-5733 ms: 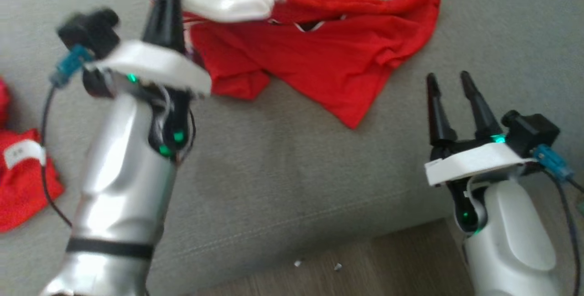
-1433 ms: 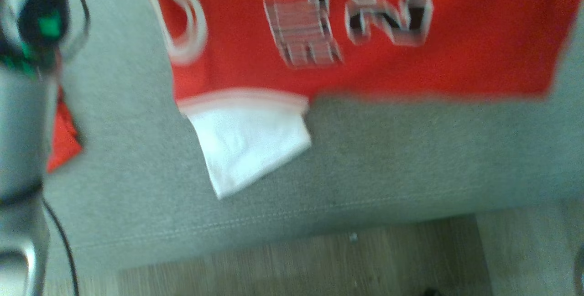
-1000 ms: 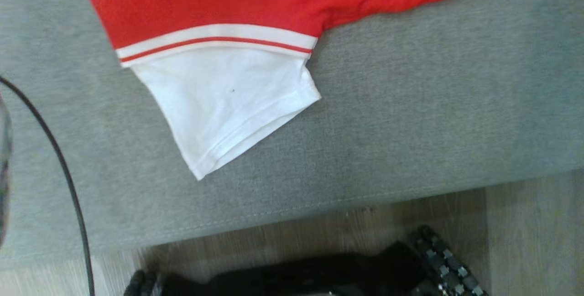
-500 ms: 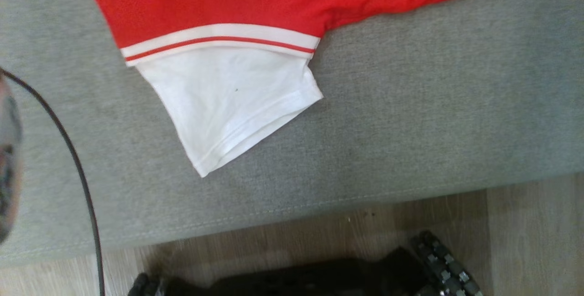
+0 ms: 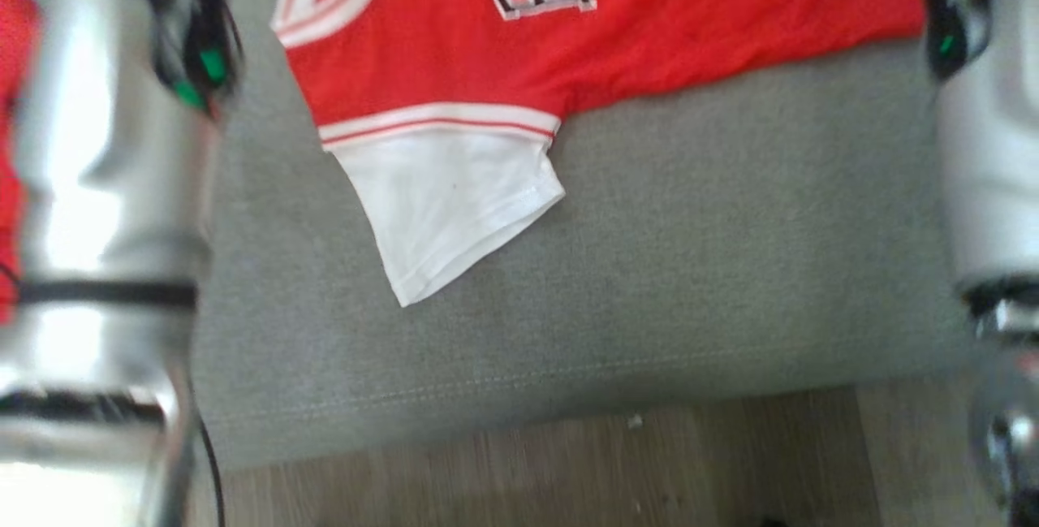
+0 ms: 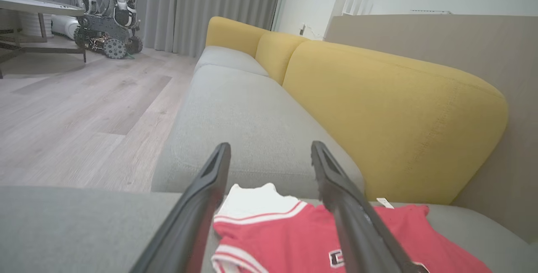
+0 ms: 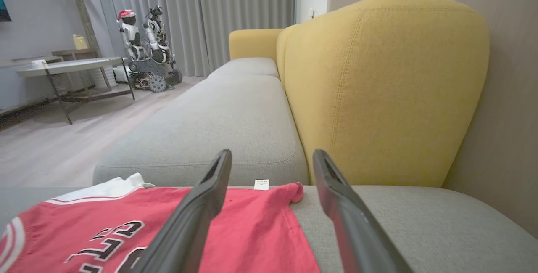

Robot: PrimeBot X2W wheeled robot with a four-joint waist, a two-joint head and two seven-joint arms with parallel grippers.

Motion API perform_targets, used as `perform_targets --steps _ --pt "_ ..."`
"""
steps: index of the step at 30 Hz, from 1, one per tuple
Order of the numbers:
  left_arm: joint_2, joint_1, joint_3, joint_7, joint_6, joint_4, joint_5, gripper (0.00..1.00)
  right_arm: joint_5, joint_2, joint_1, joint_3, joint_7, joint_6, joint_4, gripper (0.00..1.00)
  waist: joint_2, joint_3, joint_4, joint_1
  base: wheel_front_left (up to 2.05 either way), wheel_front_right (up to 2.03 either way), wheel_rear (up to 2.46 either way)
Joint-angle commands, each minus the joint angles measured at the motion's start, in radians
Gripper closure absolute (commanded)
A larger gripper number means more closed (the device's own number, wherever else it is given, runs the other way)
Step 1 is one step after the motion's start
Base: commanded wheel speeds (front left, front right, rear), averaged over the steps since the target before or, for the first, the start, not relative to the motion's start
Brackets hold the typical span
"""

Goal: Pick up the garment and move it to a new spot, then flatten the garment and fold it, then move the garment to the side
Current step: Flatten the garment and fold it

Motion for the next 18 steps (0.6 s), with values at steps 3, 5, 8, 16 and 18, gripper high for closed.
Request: perform_targets --steps 3,5,8,16,18 --pt "0.017 0.134 0.023 -0.004 -0.007 -0.076 -0.016 0.00 0.065 0.007 0.121 0.072 -0.008 0.006 -0.097 0.00 0.0000 -0.172 0.021 0.0001 0.00 0.00 0.00" --pt "0.013 0.178 0.024 -0.004 -0.005 -0.089 -0.021 0.00 0.082 0.005 0.156 0.084 -0.008 0.006 -0.117 0.00 0.0000 -0.191 0.021 0.0001 0.00 0.00 0.00" --pt "0.005 0.307 0.018 -0.004 0.005 -0.136 -0.024 0.00 0.122 -0.002 0.261 0.114 -0.007 0.006 -0.176 0.00 0.0000 -0.242 0.019 0.0001 0.00 0.00 0.00" --pt "-0.029 0.605 0.011 -0.004 0.042 -0.265 -0.052 0.00 0.175 0.016 0.529 0.089 0.029 0.006 -0.365 0.00 0.0000 -0.334 0.008 0.0001 0.00 0.00 0.00" --pt "-0.035 0.659 0.012 -0.004 0.052 -0.297 -0.053 0.00 0.172 0.028 0.591 0.074 0.046 0.006 -0.420 0.00 0.0000 -0.340 0.004 0.0001 0.00 0.00 0.00"
